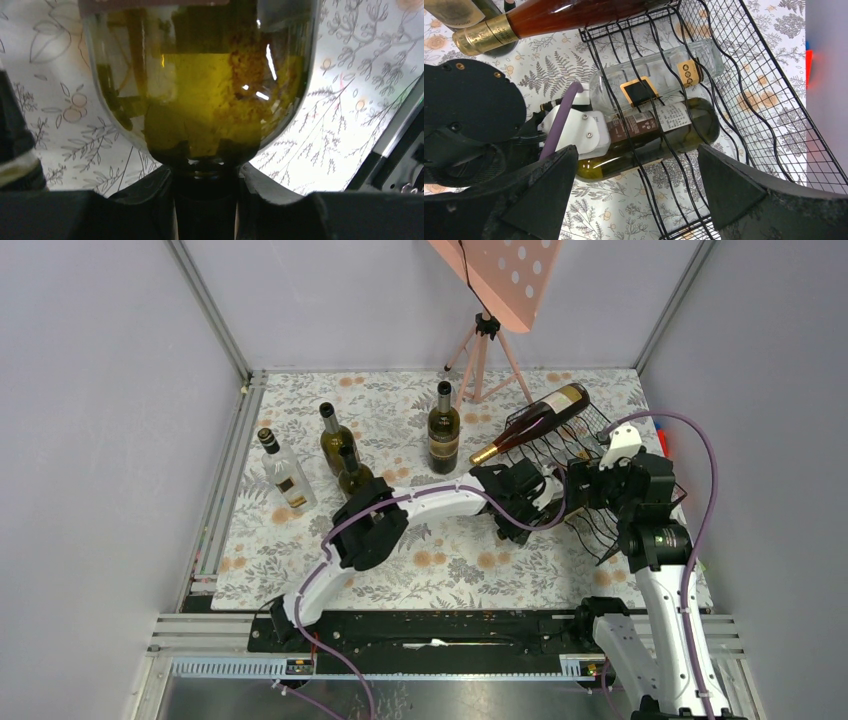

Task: Put the wine bottle on the wine rack

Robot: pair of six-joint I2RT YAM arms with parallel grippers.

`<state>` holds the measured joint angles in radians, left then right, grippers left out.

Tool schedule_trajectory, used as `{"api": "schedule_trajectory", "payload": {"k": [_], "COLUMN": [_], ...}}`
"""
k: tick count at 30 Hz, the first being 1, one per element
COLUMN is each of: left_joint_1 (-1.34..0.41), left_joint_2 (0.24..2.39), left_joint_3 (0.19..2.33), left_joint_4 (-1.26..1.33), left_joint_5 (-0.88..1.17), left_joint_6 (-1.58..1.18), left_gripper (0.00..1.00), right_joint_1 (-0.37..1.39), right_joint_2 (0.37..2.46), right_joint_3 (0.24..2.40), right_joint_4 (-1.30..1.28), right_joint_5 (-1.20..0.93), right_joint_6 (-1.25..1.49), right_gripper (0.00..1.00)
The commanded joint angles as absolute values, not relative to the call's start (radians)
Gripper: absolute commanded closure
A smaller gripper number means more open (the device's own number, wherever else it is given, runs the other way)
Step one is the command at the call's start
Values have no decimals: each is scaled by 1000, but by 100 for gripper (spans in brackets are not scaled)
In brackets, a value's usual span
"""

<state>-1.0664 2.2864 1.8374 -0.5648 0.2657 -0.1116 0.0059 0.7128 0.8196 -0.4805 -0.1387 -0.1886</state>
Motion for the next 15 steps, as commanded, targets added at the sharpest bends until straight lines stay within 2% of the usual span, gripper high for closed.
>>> {"api": "schedule_trajectory", "payload": {"k": [1, 15], "left_joint_1": [-1081, -1091], "left_joint_2": [2305, 2407], "left_joint_3": [1982, 2117], "left_joint_4": [-416, -419], "left_joint_5": [288, 278], "left_joint_6": [-153, -178], "left_gripper": [94, 86], "right_joint_1": [14, 12], "right_joint_2": [693, 673], "right_joint_3": [818, 822], "right_joint_4": [-457, -455], "right_joint_5": [-192, -150], "right_joint_6": [-181, -176], "right_gripper": [3, 3]}}
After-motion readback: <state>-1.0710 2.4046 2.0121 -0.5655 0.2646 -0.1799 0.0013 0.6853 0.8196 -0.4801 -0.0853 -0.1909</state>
